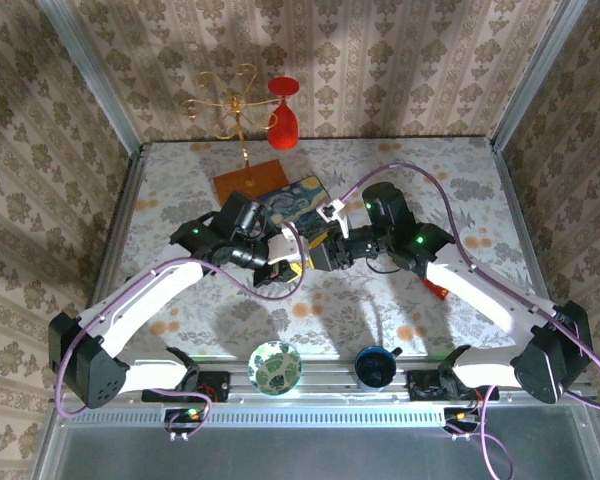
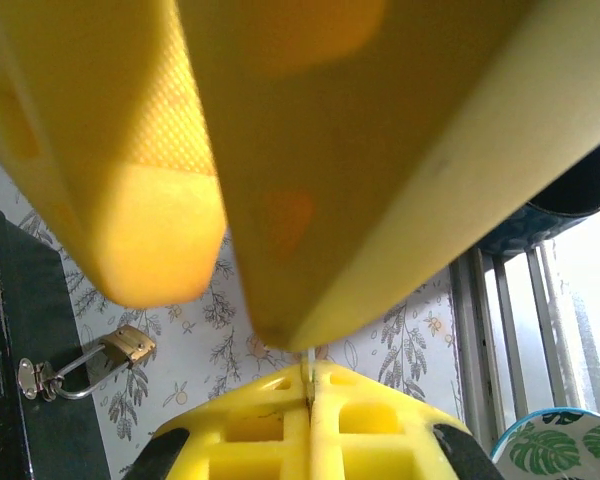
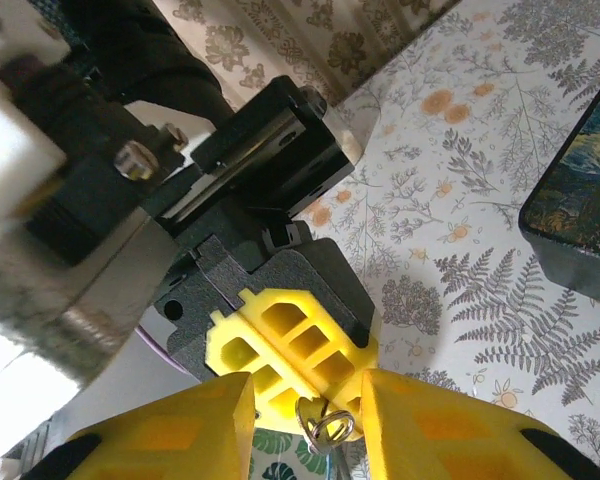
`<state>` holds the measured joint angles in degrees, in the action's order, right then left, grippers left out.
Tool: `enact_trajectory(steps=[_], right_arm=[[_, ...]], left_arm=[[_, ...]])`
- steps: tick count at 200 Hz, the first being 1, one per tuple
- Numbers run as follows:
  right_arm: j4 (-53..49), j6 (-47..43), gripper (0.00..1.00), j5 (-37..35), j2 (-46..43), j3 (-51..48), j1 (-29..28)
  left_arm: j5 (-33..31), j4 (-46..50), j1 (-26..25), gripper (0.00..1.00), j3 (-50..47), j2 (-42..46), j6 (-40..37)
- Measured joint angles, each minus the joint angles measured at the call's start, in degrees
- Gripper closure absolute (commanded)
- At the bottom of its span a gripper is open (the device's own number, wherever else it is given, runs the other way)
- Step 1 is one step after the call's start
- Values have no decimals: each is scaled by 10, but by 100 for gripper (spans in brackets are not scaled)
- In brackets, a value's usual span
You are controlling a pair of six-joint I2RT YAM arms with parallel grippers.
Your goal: Unlock the padlock with the key
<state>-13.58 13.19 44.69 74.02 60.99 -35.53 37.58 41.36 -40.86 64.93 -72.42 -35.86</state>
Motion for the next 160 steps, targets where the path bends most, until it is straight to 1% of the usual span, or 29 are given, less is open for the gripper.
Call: enact_trajectory(steps=[50, 73, 87, 121, 133, 138, 142, 160], right_arm=[[4, 0, 71, 3, 20, -9, -7], [8, 0, 81, 4, 21, -11, -8], [11, -2, 89, 6, 21, -11, -9], [15, -3, 100, -1, 21, -13, -9], [18, -4, 100, -7, 21, -14, -9], [19, -4, 100, -10, 20, -15, -9], [22, -2, 100, -11, 20, -17, -9], [42, 9, 100, -23, 10, -34, -5]], left_arm=[[0, 0, 0, 100, 0, 0, 0], [-1, 0, 0, 100, 0, 0, 0], [-4, 0, 0, 100, 0, 0, 0], [-10, 2, 0, 100, 0, 0, 1], [-16, -2, 1, 100, -2, 2, 4], [-18, -5, 2, 90, -4, 5, 7], [-20, -7, 3, 85, -6, 6, 10], [-21, -27, 13, 65, -21, 26, 25]])
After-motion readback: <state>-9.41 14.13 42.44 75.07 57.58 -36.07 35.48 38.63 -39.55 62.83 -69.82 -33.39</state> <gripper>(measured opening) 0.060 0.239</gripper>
